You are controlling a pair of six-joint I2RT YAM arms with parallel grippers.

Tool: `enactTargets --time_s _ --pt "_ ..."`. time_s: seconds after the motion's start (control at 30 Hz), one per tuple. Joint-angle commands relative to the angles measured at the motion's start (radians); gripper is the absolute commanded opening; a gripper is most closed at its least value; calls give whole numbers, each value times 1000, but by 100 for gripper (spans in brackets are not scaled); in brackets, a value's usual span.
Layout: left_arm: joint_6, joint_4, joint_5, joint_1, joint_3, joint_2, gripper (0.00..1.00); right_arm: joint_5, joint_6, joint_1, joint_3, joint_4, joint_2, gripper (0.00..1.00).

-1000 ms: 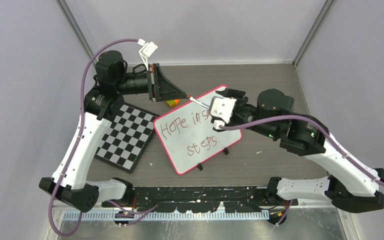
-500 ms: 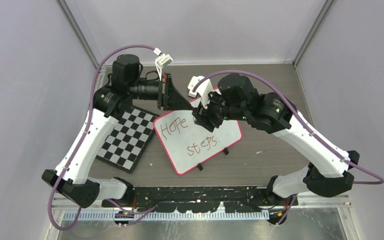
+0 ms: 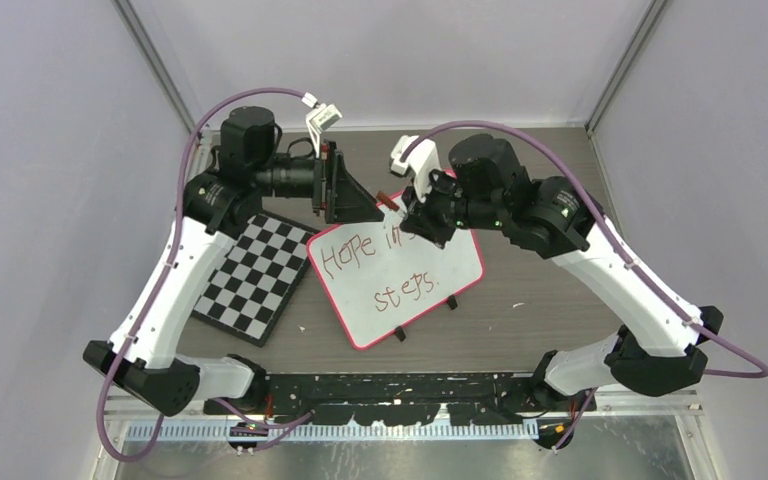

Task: Write a sentence on the whiteboard
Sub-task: Place the whiteboard marker at the center of the board.

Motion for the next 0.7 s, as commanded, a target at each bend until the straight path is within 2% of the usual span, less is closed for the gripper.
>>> enactTargets --time_s 0.0,0.03,0.07,0.27,0.4,0.57,0.67 --pt "-11 29 8 62 78 10 86 -2 23 -121 15 27 -41 0" --pt "1 11 8 86 104 22 95 -10 27 -172 10 26 -39 0" --pt "11 -9 7 109 128 34 99 -22 29 -229 10 22 -33 0" --pt "40 -112 -21 238 198 98 100 -113 -14 -627 49 -54 100 0" --pt "126 -185 -77 286 205 114 100 -132 -77 -868 54 -83 209 0" --pt "343 -385 -214 296 257 150 100 -60 -103 -1049 80 -86 392 0" --pt "410 -424 -301 297 236 152 100 -63 -99 -1131 86 -57 503 0"
